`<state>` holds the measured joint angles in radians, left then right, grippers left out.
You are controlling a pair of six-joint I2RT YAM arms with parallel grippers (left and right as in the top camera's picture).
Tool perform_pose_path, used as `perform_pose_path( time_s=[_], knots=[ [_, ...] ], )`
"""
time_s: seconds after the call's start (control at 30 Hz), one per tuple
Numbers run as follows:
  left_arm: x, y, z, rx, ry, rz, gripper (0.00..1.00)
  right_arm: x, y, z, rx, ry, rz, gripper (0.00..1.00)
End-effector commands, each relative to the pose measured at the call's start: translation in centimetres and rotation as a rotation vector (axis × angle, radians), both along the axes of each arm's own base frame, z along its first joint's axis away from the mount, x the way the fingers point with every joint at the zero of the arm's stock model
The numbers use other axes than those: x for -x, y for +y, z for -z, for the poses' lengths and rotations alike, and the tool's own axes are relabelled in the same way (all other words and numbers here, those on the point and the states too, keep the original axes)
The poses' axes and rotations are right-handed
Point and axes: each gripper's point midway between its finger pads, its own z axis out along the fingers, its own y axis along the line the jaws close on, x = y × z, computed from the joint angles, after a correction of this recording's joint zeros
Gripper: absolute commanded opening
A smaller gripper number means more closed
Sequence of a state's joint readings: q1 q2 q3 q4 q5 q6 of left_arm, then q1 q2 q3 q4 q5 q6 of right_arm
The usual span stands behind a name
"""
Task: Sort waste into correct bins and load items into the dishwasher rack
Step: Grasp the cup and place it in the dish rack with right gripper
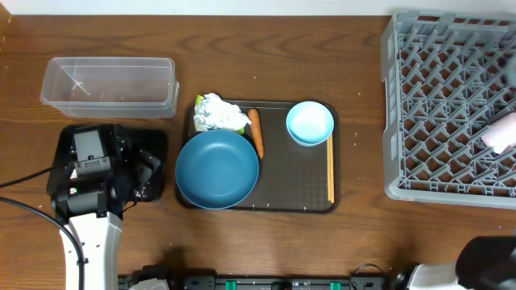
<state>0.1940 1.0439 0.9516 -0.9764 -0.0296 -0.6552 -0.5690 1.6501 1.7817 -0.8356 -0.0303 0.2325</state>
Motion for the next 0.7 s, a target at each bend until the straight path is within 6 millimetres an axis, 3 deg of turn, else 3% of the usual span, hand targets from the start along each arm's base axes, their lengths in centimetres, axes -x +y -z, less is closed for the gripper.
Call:
perform_pose_path(
  time_s=[0.0,0.13,0.33,0.43,0.67],
  knots=[
    [-0.3,0.3,-0.7,-0.008,-0.015,-0.012,0.98,1.0,-4.4,0.9,0.004,0.0,0.08,0.52],
    [-0.3,0.3,-0.7,-0.008,-0.015,-0.012,0.98,2.8,-9.3,3.6,-0.016,0.032,0.178,0.53],
    [-0.3,0.3,-0.7,-0.008,-0.015,-0.012,0.98,5.3,-13.6,8.0,-0.075,0.098,0.272,0.54],
    [-0.3,0.3,-0.7,-0.008,-0.015,-0.012,0.98,5.9,-14.4,9.1,-0.086,0.119,0.282,0.56],
    [-0.3,0.3,-0.7,-0.008,-0.015,-0.012,0.98,5.9,-14.4,9.9,-0.094,0.141,0.275,0.79]
  ],
)
